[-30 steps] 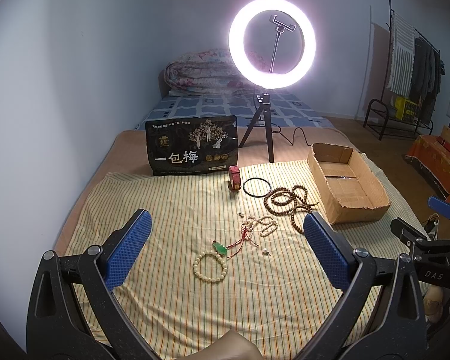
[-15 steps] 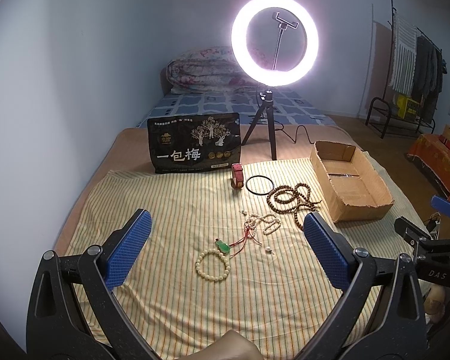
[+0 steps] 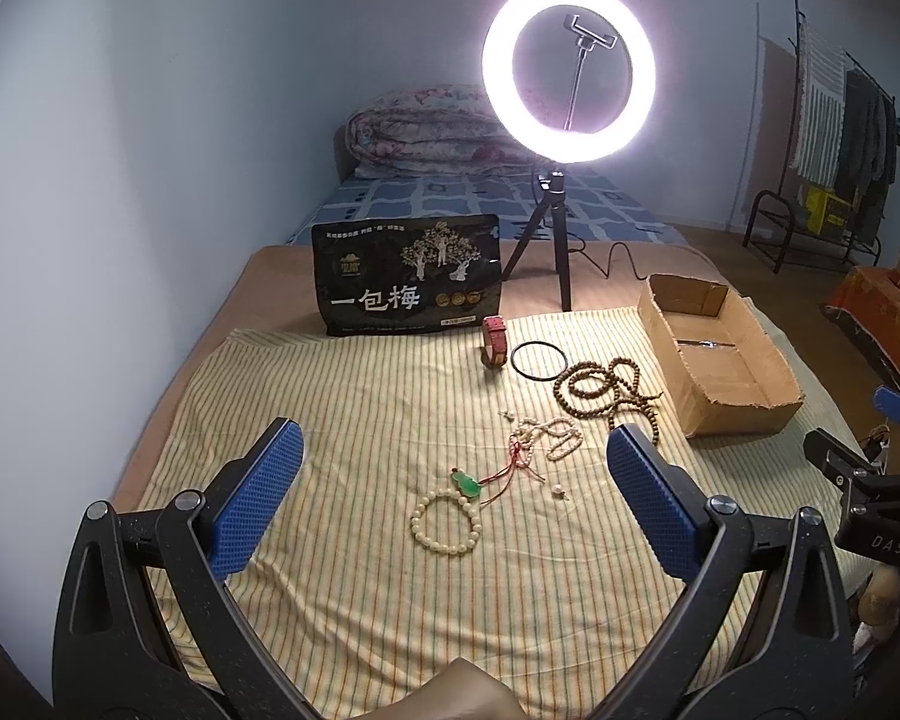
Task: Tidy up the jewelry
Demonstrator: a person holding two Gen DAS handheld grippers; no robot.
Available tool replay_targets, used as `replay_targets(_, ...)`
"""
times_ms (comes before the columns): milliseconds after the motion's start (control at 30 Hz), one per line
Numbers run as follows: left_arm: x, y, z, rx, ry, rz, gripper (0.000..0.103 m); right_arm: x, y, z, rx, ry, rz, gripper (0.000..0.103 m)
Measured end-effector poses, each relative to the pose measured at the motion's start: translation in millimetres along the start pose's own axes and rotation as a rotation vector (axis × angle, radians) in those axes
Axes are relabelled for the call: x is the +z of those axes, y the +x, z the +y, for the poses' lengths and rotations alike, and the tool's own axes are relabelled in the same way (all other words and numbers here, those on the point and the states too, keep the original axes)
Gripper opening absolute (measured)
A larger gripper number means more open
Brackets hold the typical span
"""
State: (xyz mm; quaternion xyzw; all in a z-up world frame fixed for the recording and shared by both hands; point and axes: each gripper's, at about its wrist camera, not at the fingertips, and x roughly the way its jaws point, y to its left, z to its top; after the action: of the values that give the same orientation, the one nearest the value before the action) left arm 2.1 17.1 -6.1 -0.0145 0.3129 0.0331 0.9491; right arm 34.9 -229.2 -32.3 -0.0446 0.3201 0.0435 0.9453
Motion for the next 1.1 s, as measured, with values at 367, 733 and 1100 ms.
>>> replay_targets(367,-9.9,11.9,29.9,0.05,-0.018,0.038,0.103,-1.7,19.7,16.0,0.043,-0.095,0.054,0.103)
replay_targets(733,-29.7,34.8,46.6,0.027,-0.002,0.158,0.103,-0.4,46.7,29.9,0.167,-0.152,0.106,0.103)
replay_targets(1100,-50.7,75.6,34.3,-0.073,0.018,0.32,0.092,-1.4,93.2,57.7,0.309,-0.282,0.202,0.102)
